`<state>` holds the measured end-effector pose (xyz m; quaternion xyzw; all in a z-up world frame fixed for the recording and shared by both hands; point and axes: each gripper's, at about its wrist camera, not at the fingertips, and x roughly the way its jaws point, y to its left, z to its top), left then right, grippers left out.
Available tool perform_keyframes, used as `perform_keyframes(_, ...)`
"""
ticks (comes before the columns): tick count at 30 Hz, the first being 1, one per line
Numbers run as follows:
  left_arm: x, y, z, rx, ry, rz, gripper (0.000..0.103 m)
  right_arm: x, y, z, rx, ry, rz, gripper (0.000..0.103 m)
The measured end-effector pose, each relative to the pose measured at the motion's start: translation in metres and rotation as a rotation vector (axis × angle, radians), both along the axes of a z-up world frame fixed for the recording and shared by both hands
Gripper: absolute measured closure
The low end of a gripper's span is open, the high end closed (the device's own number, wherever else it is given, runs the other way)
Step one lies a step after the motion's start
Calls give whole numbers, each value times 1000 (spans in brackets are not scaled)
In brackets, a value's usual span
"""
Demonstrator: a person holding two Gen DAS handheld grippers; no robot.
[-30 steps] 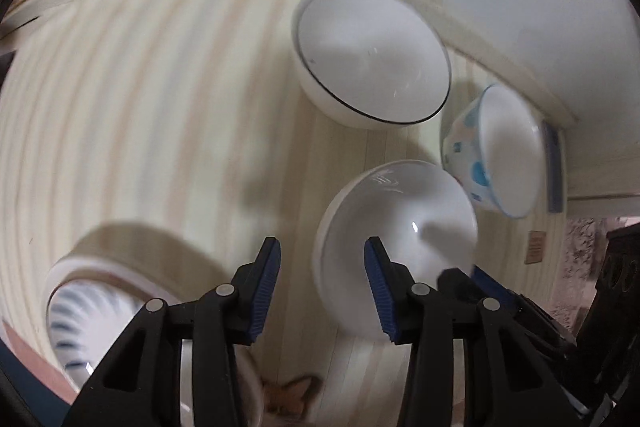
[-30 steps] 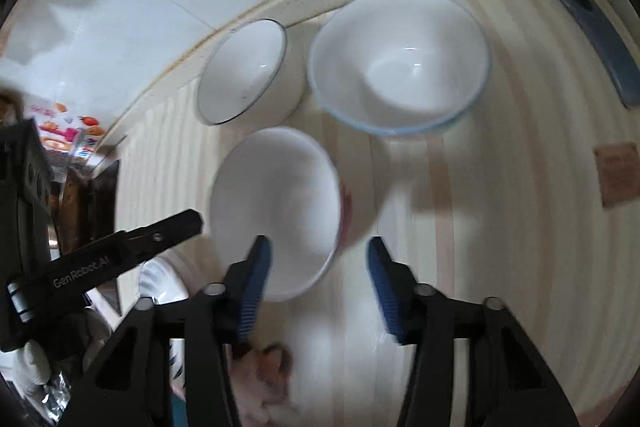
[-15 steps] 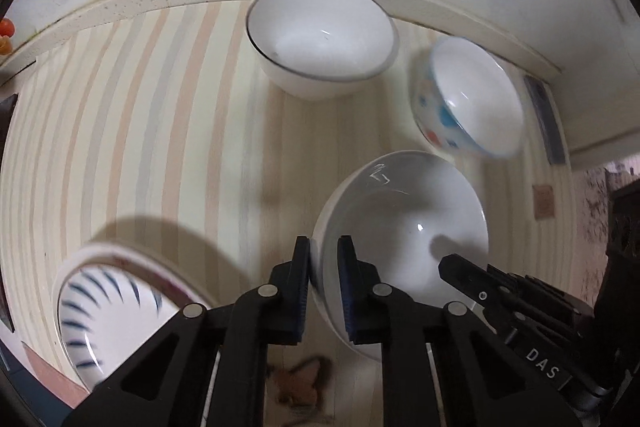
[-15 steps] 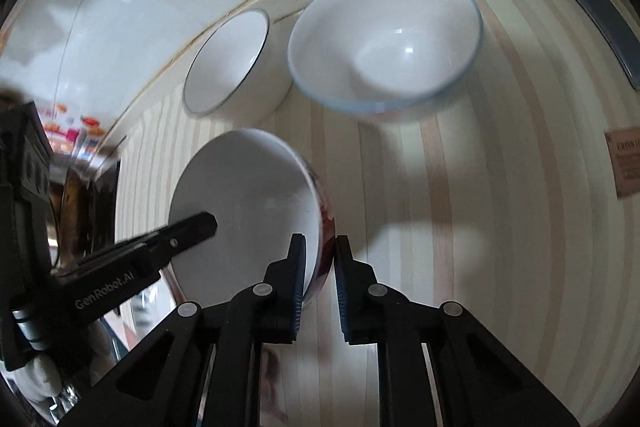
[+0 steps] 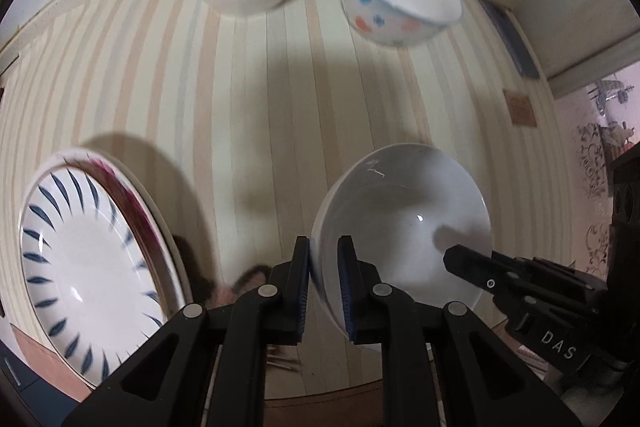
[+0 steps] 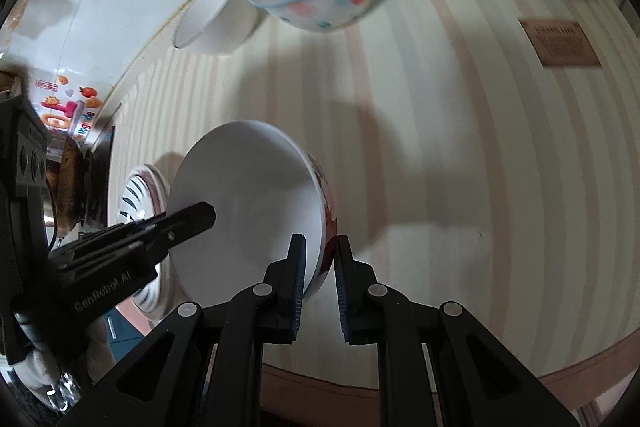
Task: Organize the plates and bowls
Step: 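Grasp a plain white bowl with the left gripper while the right grasps a red-patterned bowl, then carry both held bowls toward the remaining white bowls by the wall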
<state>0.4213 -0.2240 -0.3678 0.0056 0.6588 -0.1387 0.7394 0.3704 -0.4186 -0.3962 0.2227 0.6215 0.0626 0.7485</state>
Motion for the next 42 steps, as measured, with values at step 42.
perform_keyframes(42, 175, -38, 13, -64, -31, 107, 70, 154, -97, 30, 57, -165, -232, 50)
